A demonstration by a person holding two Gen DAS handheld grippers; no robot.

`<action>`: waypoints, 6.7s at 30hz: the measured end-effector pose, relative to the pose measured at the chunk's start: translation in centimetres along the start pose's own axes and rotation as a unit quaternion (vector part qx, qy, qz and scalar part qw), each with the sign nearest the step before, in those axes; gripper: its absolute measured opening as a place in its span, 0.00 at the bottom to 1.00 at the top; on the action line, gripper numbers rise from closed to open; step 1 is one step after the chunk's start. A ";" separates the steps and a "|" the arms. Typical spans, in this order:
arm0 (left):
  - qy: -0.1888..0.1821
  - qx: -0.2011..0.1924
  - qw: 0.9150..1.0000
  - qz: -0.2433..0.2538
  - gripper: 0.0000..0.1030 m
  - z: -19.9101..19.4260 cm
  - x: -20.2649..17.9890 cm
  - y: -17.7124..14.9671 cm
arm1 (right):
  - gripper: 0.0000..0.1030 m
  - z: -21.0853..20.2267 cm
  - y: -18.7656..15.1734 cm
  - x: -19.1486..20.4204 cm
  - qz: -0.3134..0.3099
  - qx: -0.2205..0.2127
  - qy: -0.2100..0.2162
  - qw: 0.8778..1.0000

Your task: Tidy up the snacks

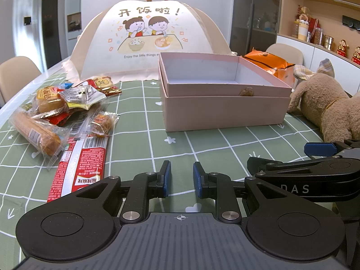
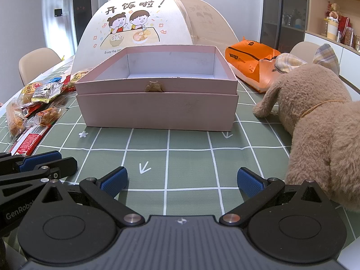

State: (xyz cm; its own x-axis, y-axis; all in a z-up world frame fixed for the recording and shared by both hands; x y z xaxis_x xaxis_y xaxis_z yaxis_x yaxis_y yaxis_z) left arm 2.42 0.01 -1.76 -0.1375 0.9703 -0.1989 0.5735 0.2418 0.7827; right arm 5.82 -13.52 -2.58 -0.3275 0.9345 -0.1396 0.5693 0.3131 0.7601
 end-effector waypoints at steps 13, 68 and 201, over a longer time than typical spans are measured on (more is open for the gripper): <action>0.000 0.000 1.000 0.000 0.25 0.0 0.0 0.0 | 1.00 0.0 0.0 0.0 0.000 0.000 0.000 1.000; 0.127 0.101 0.948 -0.273 0.26 -0.5 17.8 12.8 | 0.93 0.1 4.0 3.5 -0.095 0.169 0.130 0.972; -0.037 0.106 0.973 -0.202 0.30 -4.8 20.2 12.2 | 0.34 4.8 14.7 18.2 -0.200 0.111 0.280 0.932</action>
State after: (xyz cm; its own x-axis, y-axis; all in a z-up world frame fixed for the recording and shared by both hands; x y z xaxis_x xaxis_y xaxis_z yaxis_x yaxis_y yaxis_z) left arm 2.76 22.54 6.57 -0.3323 0.7916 -0.5127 0.6398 0.5887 0.4941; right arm 11.86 8.91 3.00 -0.8547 0.5189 0.0169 0.4385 0.7039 0.5588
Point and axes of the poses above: each gripper's, at about its wrist camera, not at the fingertips, and z roughly the way its jaws point, x to its left, y to its top, the point moved 3 cm from there along z, roughly the way its jaws point, and after that the axes turned 12 degrees about -z, right-handed, at the moved point
